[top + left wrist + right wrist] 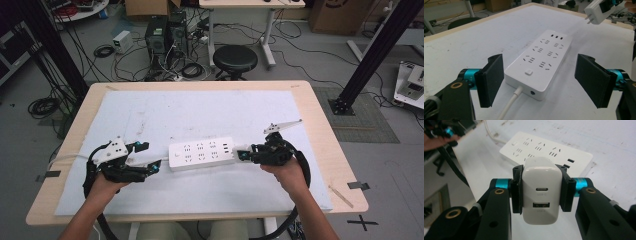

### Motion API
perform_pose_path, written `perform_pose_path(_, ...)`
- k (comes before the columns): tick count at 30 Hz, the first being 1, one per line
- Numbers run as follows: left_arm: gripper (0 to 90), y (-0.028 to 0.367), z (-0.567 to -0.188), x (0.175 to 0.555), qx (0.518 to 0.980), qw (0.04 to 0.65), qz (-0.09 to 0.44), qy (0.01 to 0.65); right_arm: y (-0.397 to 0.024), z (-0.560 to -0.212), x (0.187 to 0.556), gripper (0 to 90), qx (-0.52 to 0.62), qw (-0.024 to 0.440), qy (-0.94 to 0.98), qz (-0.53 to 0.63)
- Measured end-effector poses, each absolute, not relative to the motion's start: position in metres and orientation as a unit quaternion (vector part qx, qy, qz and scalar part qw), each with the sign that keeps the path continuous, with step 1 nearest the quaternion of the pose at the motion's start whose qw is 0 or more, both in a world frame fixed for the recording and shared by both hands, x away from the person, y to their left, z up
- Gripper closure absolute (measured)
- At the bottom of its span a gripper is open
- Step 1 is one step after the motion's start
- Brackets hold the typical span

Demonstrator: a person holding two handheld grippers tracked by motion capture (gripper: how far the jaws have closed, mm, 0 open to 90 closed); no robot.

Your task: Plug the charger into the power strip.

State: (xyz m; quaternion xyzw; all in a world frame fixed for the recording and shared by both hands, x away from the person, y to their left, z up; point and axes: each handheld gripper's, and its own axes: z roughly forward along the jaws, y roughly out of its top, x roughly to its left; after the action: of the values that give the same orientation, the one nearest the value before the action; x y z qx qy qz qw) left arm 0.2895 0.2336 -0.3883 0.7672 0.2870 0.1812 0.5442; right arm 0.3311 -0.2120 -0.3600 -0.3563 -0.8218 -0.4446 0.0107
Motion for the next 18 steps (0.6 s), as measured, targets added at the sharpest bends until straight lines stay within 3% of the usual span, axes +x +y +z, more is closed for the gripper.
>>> perform_pose_path(6,23.7,0.238,-0.393,0.294,0.765,0.545,0.178,0.294,-0.208,-0.350,0.336,63.3,-0.316,-0.028,-0.863,-0.393)
perform_pose_path(18,23.7,0.244,-0.403,0.299,0.762,0.547,0.169,0.303,-0.195,-0.333,0.358,63.3,-0.263,-0.056,-0.898,-0.348)
